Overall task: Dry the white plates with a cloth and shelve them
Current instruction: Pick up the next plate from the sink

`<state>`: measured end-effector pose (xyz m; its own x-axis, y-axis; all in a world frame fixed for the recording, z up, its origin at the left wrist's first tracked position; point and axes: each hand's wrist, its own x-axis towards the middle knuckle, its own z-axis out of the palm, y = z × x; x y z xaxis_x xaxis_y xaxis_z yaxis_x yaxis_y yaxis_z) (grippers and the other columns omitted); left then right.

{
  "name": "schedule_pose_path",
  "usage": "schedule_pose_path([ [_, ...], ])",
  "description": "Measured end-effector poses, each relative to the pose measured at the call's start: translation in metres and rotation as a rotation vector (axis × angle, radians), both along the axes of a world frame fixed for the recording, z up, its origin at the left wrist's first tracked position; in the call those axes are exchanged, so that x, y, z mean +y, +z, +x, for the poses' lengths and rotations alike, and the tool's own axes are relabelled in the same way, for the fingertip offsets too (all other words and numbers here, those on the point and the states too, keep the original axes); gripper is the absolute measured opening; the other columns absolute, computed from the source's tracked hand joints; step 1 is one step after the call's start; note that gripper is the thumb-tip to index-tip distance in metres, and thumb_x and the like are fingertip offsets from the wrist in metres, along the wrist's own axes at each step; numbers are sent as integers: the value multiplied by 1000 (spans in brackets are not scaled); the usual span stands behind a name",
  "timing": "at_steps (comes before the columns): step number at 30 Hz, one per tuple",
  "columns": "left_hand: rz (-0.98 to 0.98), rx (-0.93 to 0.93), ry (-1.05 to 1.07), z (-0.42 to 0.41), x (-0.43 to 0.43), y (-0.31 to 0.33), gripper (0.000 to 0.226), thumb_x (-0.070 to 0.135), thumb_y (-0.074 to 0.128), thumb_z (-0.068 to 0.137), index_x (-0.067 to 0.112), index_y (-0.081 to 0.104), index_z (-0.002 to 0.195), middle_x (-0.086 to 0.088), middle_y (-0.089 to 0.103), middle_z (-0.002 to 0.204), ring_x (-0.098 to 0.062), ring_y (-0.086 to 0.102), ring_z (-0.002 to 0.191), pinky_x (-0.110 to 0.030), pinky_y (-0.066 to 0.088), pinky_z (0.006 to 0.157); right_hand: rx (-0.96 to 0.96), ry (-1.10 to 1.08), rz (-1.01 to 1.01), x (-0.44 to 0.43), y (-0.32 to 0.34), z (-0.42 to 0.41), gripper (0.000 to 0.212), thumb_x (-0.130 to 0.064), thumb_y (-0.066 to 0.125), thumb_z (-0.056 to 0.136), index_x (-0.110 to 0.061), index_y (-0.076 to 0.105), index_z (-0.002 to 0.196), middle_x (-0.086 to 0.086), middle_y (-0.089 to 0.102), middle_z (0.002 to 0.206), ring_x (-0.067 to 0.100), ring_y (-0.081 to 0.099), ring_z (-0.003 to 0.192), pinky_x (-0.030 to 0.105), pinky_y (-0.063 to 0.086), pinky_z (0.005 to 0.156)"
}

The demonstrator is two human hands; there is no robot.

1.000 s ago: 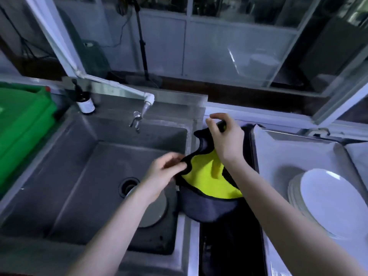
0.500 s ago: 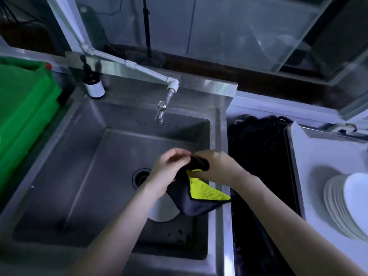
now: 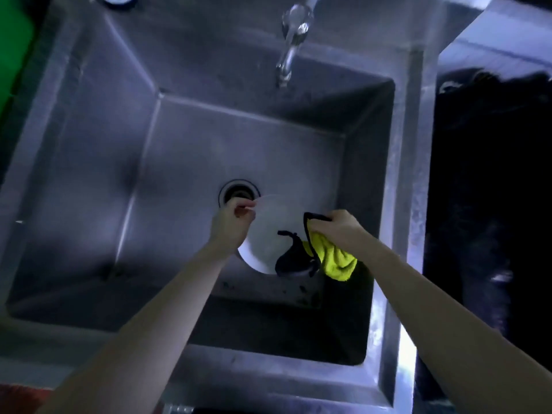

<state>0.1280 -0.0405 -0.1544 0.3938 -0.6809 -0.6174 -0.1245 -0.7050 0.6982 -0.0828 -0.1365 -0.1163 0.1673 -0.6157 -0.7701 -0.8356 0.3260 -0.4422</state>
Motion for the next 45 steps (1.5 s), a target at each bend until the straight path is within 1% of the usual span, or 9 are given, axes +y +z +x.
schedule_pose_path([
  [3,68,-83,-44,-1,3,-34,35,11,64,93,15,64,127,-6,66,124,-24,62,112,-33,48,98,6,54,52,5,-43,9,24,-40,74,77,-25,66,95,-3,63,89,16,60,81,21,45,58],
  [6,144,-168,-144,-3,5,-59,47,8,64,89,12,60,136,-14,61,129,-30,60,116,-37,47,100,5,-3,59,12,-79,14,67,-38,76,76,-27,46,134,1,58,121,24,57,108,36,51,91],
  [13,191,-257,-188,-11,20,-88,68,4,60,89,19,41,152,-14,42,136,-34,51,120,-40,43,104,159,-14,64,25,-116,6,58,-43,67,81,-32,44,133,0,57,121,25,58,101,39,53,86],
  [24,171,-74,35,-8,16,-98,59,-2,57,83,23,55,137,-18,54,127,-25,51,111,-43,49,101,99,-66,-13,46,-121,-9,53,-37,62,85,-44,43,134,-3,61,115,22,59,94,36,55,80],
  [27,144,-20,63,-4,17,-97,59,-6,58,81,23,59,132,-16,62,119,-33,56,118,-47,54,94,51,-99,10,43,-125,-13,50,-33,63,84,-44,47,129,-4,62,116,20,59,95,34,54,79],
  [32,70,34,94,4,15,-90,54,-7,58,82,36,59,115,19,62,96,-1,61,89,-21,46,64,-22,-181,16,44,-125,-13,49,-29,66,82,-42,51,126,-7,61,118,17,55,97,29,47,73],
  [35,49,101,116,12,9,-82,53,-6,54,84,32,61,120,11,61,103,-7,59,97,-26,48,63,-66,-236,20,45,-121,-13,48,-29,67,81,-41,53,125,-9,61,116,16,56,100,30,48,77],
  [40,5,181,180,23,4,-63,58,-7,51,86,35,64,124,9,63,111,-19,61,105,-47,58,79,-125,-300,12,42,-102,-14,41,-31,70,80,-45,58,117,-8,64,106,11,58,93,28,49,76],
  [45,-78,194,264,29,6,-38,62,-9,58,84,42,64,120,20,66,114,-11,63,111,-46,56,94,-339,-368,10,31,-62,-14,38,-18,74,80,-45,67,106,-7,73,105,12,68,96,27,55,78],
])
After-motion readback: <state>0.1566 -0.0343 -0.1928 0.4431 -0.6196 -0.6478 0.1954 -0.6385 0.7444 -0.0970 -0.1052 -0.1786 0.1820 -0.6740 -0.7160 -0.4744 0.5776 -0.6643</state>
